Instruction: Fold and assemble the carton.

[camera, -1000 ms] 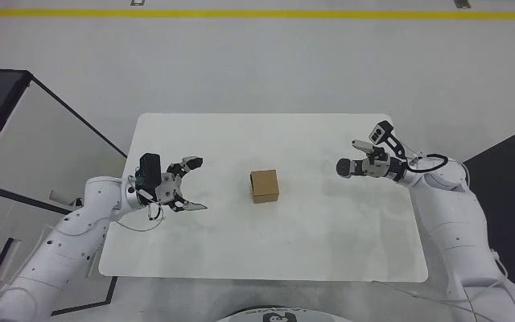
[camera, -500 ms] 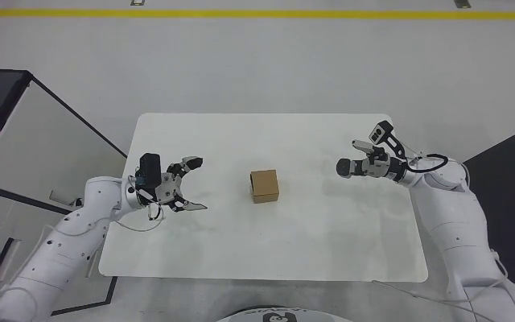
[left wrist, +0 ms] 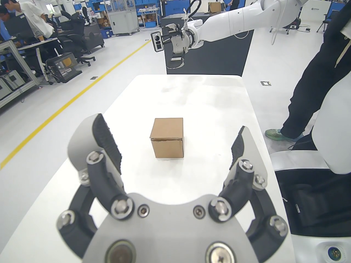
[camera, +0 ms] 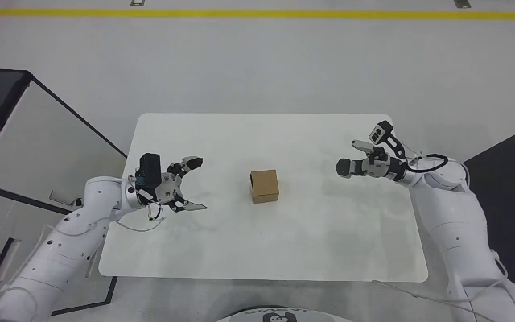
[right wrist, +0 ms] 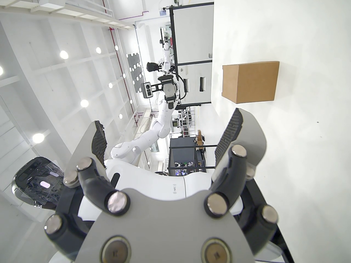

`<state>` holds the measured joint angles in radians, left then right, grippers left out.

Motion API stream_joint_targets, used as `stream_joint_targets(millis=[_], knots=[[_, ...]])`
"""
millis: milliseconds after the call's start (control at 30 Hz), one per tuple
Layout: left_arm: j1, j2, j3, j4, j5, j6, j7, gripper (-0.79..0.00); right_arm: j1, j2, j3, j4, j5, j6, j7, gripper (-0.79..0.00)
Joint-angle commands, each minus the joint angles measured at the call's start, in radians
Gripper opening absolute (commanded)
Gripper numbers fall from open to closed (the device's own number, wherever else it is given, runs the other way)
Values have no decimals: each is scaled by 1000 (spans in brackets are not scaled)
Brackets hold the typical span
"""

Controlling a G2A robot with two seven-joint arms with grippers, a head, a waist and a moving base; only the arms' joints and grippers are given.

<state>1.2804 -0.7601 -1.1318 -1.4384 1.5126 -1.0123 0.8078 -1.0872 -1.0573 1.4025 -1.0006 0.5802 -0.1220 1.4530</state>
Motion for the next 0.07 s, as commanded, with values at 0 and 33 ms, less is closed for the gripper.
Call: stream_joint_targets(millis=[0,33], knots=[[0,0,0,0,0,0,0,0,0,0,0,0,0,0,0,-1],[0,0,0,0,0,0,0,-1,0,0,0,0,0,0,0,0]])
